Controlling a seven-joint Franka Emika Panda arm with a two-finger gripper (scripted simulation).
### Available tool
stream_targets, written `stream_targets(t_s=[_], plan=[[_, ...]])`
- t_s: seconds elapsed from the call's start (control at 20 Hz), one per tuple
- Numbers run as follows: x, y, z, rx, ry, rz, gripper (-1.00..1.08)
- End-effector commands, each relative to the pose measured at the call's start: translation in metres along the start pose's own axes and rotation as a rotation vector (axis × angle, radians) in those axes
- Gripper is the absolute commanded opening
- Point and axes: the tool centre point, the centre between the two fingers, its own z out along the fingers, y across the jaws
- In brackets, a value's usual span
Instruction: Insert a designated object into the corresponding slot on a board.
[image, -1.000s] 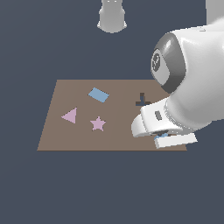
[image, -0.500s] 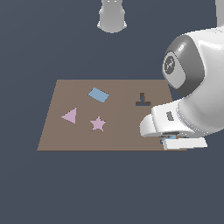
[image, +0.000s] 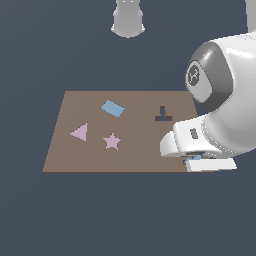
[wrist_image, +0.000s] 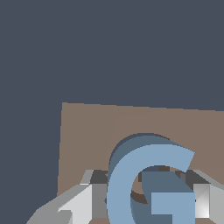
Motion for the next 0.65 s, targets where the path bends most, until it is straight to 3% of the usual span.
stream_targets(t_s=[0.0,0.1,0.15,0.6], plan=[[-0.0002,0.0004,0.0060,0.000,0.000,0.000,-1.00],[-0.0002,0.0005,0.0080,0.000,0.000,0.000,-1.00],[-0.0002,0.0005,0.0080,0.000,0.000,0.000,1.00],[-0.0002,0.0005,0.0080,0.000,0.000,0.000,1.00]])
